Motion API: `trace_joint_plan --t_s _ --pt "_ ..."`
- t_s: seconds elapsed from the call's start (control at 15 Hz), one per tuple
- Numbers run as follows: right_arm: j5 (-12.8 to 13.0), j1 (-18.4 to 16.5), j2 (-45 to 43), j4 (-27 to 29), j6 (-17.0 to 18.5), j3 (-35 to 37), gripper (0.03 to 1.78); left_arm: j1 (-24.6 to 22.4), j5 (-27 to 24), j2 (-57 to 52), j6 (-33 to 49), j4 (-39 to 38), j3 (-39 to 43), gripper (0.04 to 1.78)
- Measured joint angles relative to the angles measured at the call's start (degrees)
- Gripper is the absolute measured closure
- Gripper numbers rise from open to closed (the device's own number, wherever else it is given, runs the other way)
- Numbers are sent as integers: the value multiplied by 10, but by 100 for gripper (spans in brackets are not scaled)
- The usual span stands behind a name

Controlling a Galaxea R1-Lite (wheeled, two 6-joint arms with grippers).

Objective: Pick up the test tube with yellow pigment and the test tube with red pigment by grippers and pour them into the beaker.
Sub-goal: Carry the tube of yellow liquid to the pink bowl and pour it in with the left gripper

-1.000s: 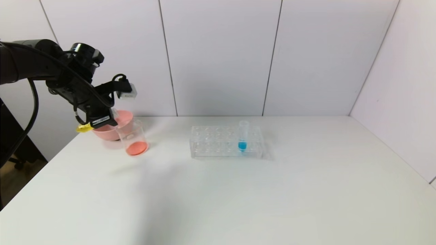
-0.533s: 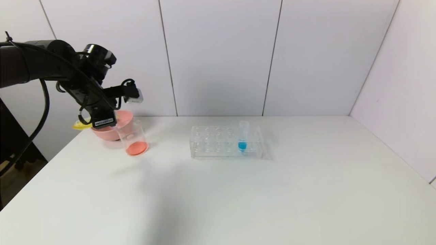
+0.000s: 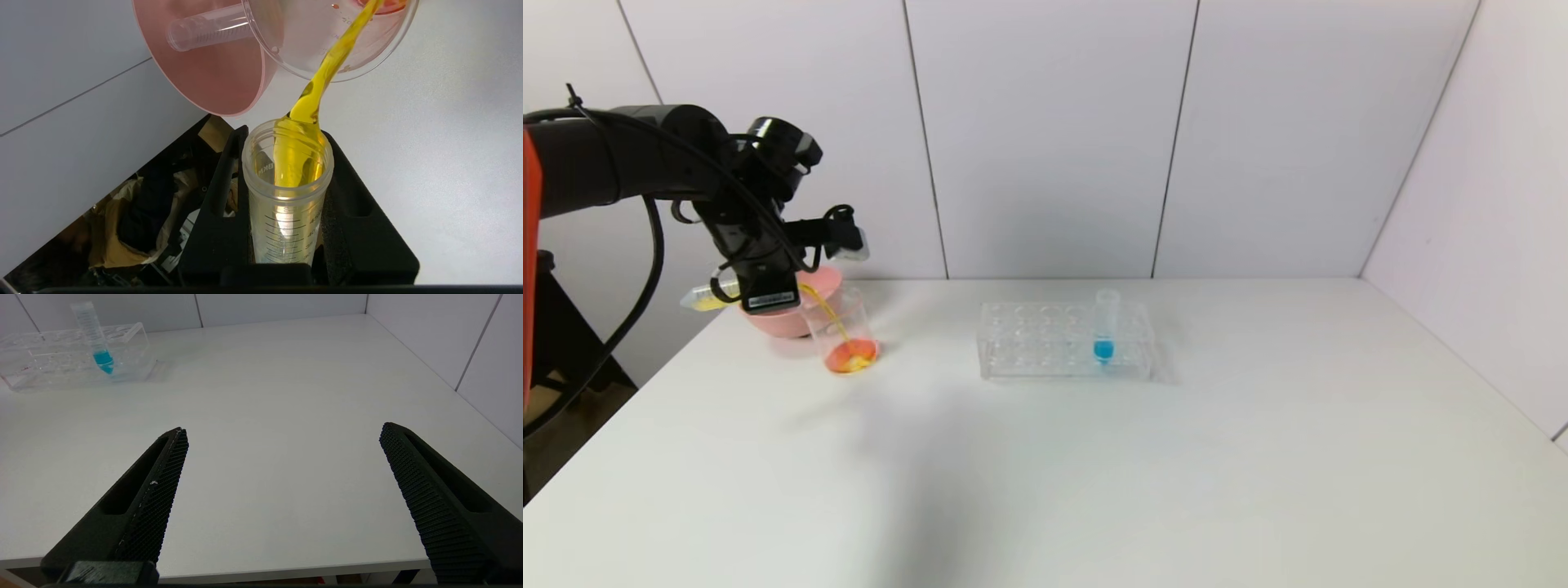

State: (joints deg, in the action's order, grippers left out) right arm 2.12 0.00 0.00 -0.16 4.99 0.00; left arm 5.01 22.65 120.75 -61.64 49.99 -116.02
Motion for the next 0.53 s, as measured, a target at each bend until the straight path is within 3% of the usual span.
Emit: trace_joint_plan --t_s 0.53 --pt "0 0 0 0 0 0 10 14 63 12 -6 5 0 133"
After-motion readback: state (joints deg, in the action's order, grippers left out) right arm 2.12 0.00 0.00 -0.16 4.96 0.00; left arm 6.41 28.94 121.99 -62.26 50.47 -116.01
